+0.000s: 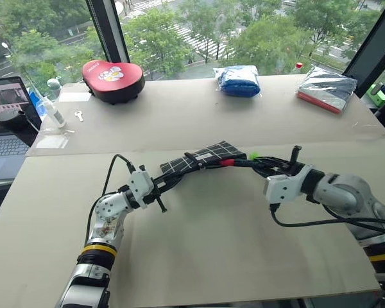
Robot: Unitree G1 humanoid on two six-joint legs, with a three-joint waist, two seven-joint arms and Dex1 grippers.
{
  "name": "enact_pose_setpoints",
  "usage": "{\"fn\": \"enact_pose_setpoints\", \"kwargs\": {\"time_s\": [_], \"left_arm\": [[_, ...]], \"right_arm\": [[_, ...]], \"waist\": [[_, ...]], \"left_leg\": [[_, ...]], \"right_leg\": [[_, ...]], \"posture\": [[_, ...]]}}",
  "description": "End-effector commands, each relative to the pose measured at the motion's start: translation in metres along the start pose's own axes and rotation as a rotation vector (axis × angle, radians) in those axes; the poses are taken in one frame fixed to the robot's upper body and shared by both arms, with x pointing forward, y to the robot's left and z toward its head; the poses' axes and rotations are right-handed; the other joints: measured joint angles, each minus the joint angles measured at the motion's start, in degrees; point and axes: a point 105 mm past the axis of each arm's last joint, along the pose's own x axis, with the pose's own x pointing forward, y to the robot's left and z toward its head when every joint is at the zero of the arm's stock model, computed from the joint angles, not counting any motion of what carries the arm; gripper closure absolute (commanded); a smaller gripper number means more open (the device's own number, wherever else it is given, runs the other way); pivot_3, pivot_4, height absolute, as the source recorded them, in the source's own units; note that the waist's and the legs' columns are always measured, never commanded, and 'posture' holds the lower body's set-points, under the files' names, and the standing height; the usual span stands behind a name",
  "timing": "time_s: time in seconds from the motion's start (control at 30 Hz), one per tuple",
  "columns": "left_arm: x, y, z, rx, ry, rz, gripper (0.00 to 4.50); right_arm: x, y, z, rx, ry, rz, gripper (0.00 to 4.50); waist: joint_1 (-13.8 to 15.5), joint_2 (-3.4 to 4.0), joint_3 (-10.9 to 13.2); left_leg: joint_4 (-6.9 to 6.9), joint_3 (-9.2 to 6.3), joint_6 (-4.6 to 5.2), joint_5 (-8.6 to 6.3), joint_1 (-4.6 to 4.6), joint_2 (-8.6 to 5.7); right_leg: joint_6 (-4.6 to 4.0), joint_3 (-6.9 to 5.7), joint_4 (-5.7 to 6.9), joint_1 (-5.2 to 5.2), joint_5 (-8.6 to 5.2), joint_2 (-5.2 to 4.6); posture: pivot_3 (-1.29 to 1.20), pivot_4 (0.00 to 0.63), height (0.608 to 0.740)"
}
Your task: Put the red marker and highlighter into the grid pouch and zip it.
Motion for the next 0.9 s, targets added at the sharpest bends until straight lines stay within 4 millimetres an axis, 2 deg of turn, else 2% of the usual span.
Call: {"fn": "enact_pose_setpoints", "kwargs": {"time_s": [0.03,0.23,0.43,0.53,0.73,0.8,0.9], "left_arm": [[0.003,0.005,0.009,0.028,-0.028,0.006,4.5],[0.003,0.004,0.009,0.027,-0.028,0.01,4.5],[0.004,0.005,0.009,0.027,-0.03,0.012,4.5],[0.006,0.005,0.01,0.026,-0.035,0.009,4.5],[0.007,0.005,0.01,0.026,-0.038,0.006,4.5],[0.007,0.006,0.011,0.026,-0.04,0.007,4.5],[0.007,0.006,0.011,0.025,-0.042,0.007,4.5]], "right_arm": [[0.015,-0.01,0.012,-0.031,-0.045,-0.021,3.95],[0.034,-0.013,0.027,-0.05,-0.11,-0.031,3.95],[0.043,-0.006,0.037,-0.069,-0.151,-0.001,3.95],[0.052,-0.002,0.048,-0.079,-0.2,0.015,3.95],[0.057,-0.004,0.051,-0.081,-0.22,0.021,3.95],[0.057,-0.005,0.049,-0.051,-0.221,0.035,2.94],[0.054,-0.01,0.044,-0.046,-0.208,0.027,2.08]], "waist": [[0.0,0.0,0.0],[0.1,0.0,0.0],[0.1,0.0,0.0],[-0.1,0.0,0.0],[-0.3,0.0,0.0],[-0.3,0.0,0.0],[-0.4,0.0,0.0]], "left_leg": [[0.0,0.0,0.0,0.0,0.0,0.0],[0.0,-0.02,0.0,0.0,-0.01,-0.03],[0.0,-0.03,0.0,0.0,-0.01,-0.02],[-0.01,-0.03,0.0,0.0,-0.01,0.0],[0.0,-0.03,0.0,0.0,-0.01,0.0],[0.0,-0.03,0.0,0.0,-0.01,0.0],[0.0,-0.03,0.0,0.0,-0.01,0.0]], "right_leg": [[0.0,0.0,0.0,0.0,0.0,0.0],[-0.01,-0.01,0.0,-0.02,0.01,0.0],[-0.02,-0.02,0.0,-0.03,0.01,0.02],[-0.02,-0.02,0.01,-0.04,0.01,0.04],[-0.03,-0.02,0.01,-0.04,0.02,0.05],[-0.03,-0.02,0.01,-0.04,0.02,0.05],[-0.03,-0.02,0.01,-0.04,0.02,0.04]], "posture": [[0.0,0.15,0.74],[0.0,0.15,0.74],[0.0,0.15,0.74],[0.0,0.15,0.74],[0.0,0.15,0.74],[0.0,0.15,0.74],[0.0,0.15,0.74]]}}
